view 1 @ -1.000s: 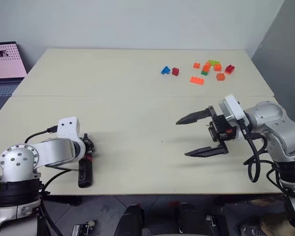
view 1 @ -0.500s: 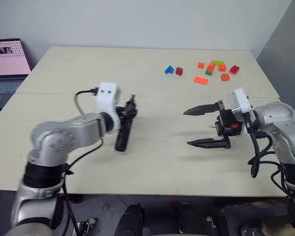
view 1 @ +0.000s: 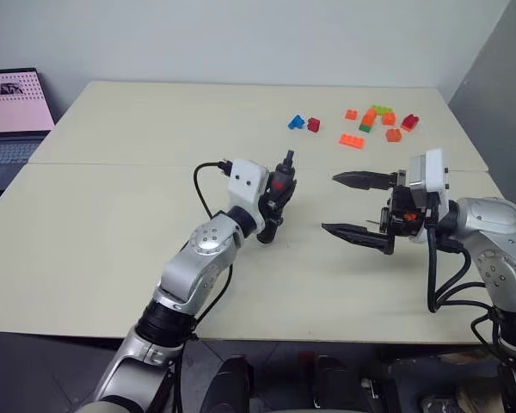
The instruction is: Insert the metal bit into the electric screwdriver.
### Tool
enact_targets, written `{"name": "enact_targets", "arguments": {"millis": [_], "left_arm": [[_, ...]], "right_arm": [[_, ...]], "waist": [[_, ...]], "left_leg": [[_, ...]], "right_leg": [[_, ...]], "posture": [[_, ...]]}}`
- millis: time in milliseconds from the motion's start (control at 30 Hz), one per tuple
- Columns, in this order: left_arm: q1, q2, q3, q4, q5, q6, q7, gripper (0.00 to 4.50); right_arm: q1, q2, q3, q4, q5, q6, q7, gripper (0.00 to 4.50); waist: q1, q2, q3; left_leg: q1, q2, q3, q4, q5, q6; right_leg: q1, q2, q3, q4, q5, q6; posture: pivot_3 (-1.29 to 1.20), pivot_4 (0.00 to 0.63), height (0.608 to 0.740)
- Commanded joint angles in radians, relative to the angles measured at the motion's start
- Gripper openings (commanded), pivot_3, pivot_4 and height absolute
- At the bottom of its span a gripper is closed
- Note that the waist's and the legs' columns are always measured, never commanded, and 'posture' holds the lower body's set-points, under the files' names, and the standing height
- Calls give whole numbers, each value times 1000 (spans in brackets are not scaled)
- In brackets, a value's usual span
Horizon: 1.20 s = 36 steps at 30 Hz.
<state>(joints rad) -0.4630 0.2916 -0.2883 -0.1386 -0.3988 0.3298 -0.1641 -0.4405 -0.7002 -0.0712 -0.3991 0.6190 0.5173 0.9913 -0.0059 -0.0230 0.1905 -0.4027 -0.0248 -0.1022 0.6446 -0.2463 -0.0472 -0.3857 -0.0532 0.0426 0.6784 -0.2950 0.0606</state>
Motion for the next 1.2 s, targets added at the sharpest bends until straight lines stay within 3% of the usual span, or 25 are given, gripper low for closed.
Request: {"name": "enact_targets", "arguments": {"millis": [33,400,633,700,867,1033,1200], "left_arm": [[23,-25,23,-55,55,-51,-31,1665],[-35,118,87,-112,134,9,-208,1665],[-71,5,279,-114,-70,226,-136,1665],[-65,57,218,-135,-9,247,-184,1665],[-140,306,70,-115,108,339,-383,1665],[-278,532,-86,-40,225,237,-712,1665],[-334,564,-199,92,341,62,-906,1665]], "right_arm": [[-3,-10,-35,-40,28,4,-16,4500],[-6,-31,-20,-25,29,-1,12,4500],[-12,-27,-9,-15,27,-7,25,4500],[-8,-35,-3,-22,32,0,37,4500],[10,-72,4,-37,45,24,69,4500],[44,-132,12,-51,56,46,128,4500],[53,-152,34,-53,43,37,160,4500]], "waist": [[0,0,0],[-1,0,0],[-2,0,0],[-2,0,0],[-8,0,0],[-17,0,0],[-21,0,0]], "left_leg": [[0,0,-1,0,0,0],[1,0,-2,0,0,1],[1,1,-4,0,0,1],[1,1,-4,0,0,1],[1,-1,-3,0,0,1],[1,-1,-3,-1,0,1],[1,0,-2,-1,0,1]], "right_leg": [[0,0,-1,0,0,0],[1,1,-2,1,0,0],[1,1,-2,1,0,0],[1,1,-2,1,0,0],[1,2,-2,1,0,0],[1,5,-3,1,0,0],[1,5,-2,0,0,0]], "posture": [[0,150,740],[0,150,740],[0,150,740],[0,150,740],[0,150,740],[0,150,740],[0,150,740]]}}
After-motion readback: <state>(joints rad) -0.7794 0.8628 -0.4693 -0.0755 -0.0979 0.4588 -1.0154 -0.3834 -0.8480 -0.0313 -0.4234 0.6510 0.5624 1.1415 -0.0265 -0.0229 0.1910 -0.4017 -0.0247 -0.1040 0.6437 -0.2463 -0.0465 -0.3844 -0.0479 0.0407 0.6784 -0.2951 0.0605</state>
